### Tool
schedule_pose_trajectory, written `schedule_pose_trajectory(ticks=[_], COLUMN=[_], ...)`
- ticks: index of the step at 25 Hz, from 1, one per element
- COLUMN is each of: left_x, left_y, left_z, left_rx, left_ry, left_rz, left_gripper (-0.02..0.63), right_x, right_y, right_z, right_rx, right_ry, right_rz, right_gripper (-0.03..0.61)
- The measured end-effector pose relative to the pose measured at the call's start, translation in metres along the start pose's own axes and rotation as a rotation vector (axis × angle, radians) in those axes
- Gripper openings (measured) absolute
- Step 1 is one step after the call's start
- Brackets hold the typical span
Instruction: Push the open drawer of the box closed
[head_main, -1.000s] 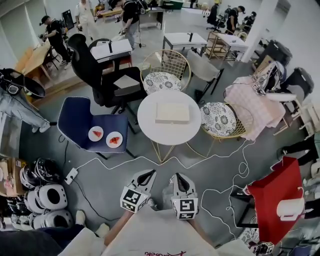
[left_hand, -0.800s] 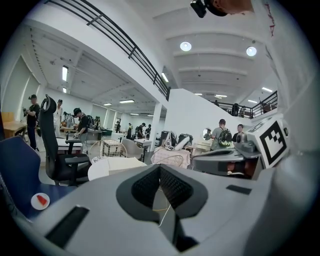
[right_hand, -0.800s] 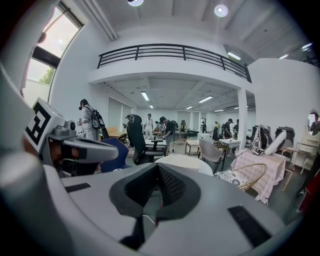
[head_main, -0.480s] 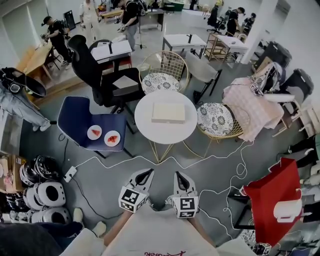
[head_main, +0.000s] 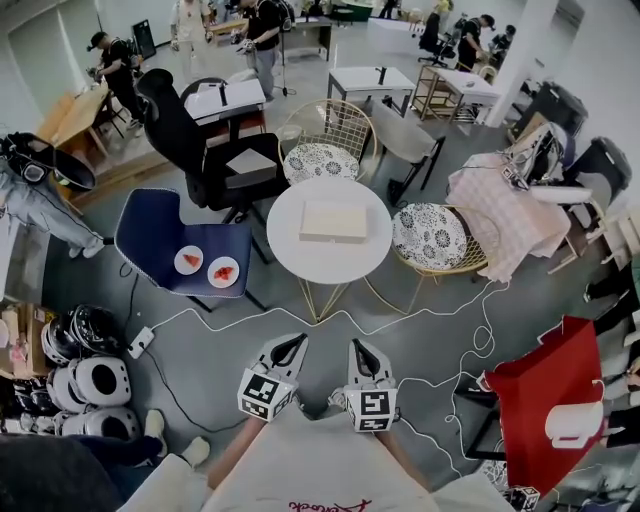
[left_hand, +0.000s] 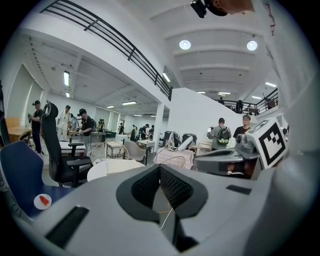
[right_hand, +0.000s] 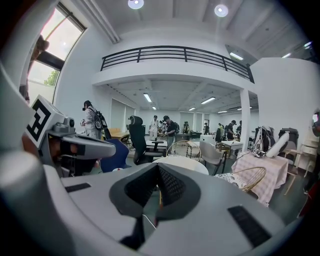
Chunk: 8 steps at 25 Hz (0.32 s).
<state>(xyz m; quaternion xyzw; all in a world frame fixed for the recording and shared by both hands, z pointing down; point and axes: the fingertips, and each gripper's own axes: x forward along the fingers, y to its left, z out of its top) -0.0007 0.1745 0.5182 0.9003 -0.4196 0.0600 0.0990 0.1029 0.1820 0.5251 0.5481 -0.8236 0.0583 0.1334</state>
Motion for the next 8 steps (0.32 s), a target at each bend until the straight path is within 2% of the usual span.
schedule_pose_trajectory(ticks=[8], left_x=[0.0079], left_y=[-0.0086], left_z=[-0.0002], left_rx=[-0.002], left_ry=[0.006], left_rz=[0.006], left_gripper=[0.012], right_x=[-0.0008], right_y=[-0.0095], right_z=[0.0006], right_rx=[-0.017], right_ry=[0.001], right_rz=[0.012], right_gripper=[0.015])
